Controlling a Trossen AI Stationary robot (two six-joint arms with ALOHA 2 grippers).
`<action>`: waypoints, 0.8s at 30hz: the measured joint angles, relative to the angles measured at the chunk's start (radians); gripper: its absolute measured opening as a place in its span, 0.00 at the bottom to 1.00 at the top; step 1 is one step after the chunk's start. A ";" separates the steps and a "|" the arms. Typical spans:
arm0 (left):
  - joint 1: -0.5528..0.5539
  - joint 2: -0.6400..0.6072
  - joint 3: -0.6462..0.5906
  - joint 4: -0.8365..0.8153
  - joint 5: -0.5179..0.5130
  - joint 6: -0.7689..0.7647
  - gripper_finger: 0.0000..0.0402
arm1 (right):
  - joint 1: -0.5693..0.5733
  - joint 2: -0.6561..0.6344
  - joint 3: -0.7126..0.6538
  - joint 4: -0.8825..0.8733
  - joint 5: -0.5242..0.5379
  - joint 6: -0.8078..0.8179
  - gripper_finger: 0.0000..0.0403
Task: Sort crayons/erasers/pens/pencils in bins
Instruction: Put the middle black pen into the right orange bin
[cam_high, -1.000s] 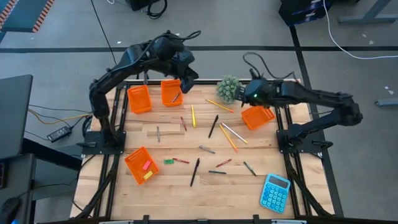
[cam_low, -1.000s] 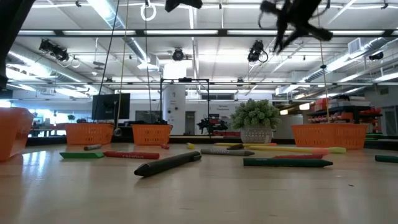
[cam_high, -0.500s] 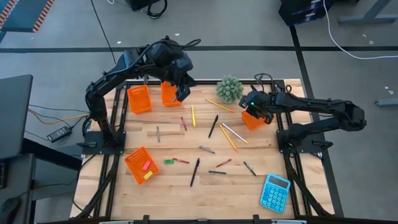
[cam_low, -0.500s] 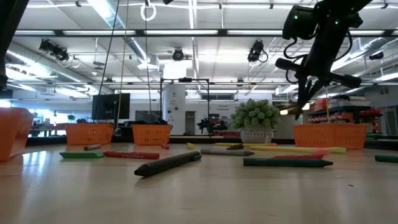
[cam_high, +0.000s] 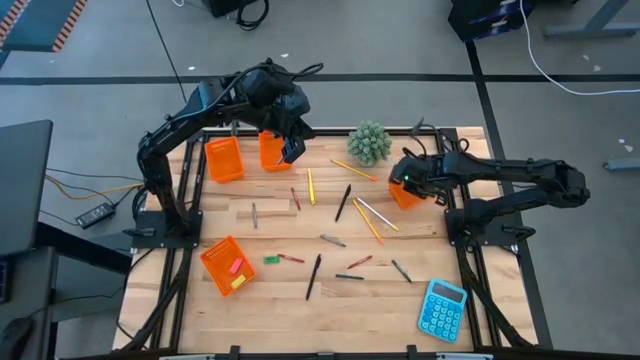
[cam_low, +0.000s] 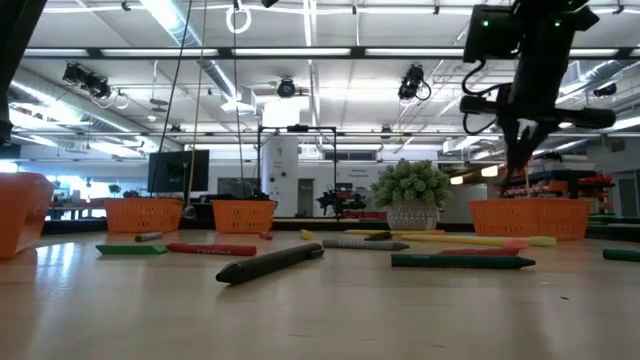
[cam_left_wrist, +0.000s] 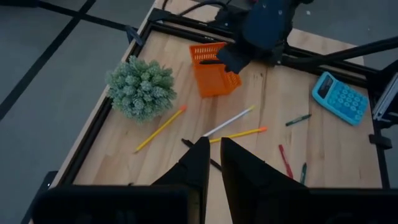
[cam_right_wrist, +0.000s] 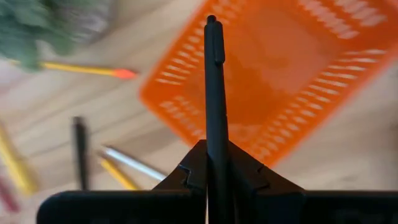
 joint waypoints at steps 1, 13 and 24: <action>0.000 0.000 0.000 0.001 0.000 0.000 0.12 | 0.004 0.000 0.000 -0.026 0.002 0.014 0.10; 0.000 0.002 0.000 0.001 0.000 0.001 0.11 | -0.045 0.001 -0.077 -0.014 -0.014 -0.058 0.11; -0.002 0.002 0.000 -0.017 0.000 0.000 0.11 | -0.086 0.001 -0.161 0.135 -0.028 -0.074 0.11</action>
